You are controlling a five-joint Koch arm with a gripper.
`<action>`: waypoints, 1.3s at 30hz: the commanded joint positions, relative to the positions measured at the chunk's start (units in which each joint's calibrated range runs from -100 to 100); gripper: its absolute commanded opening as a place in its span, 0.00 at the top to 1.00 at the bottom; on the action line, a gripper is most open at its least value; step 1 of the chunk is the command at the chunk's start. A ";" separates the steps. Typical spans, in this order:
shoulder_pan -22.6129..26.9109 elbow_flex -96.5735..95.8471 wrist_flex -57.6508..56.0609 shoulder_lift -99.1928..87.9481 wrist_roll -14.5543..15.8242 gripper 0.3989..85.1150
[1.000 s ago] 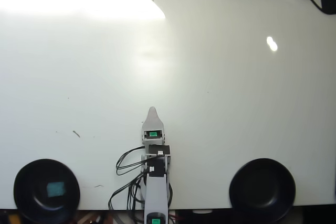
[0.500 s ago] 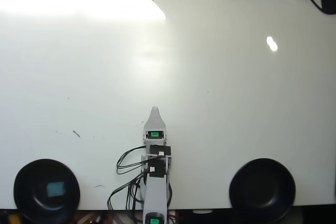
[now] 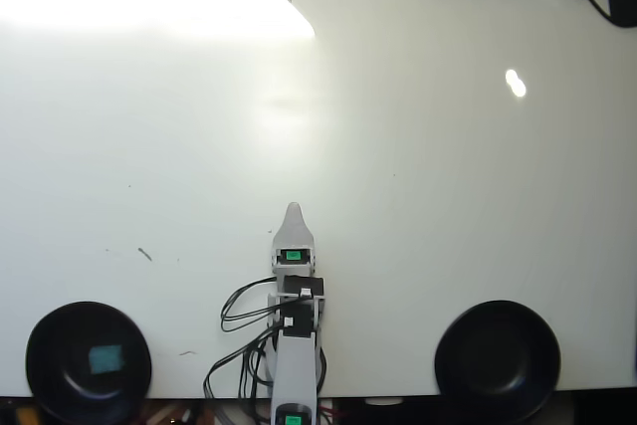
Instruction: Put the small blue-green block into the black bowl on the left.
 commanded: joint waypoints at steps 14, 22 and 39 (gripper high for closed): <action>0.00 -2.12 -0.88 -0.23 0.00 0.43; 0.00 -2.21 -0.88 -0.23 0.00 0.43; 0.00 -2.21 -0.88 -0.23 0.00 0.43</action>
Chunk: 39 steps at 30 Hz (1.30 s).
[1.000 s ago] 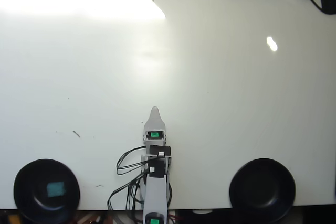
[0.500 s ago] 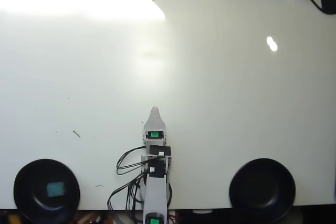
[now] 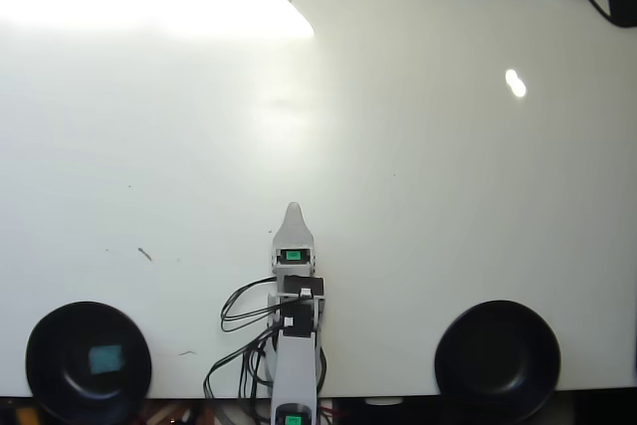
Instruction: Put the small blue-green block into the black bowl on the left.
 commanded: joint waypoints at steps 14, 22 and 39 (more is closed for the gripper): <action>0.00 -2.40 -0.80 -0.23 0.00 0.43; 0.00 -2.58 -0.80 -0.23 0.00 0.43; 0.00 -2.68 -0.80 -0.23 0.00 0.43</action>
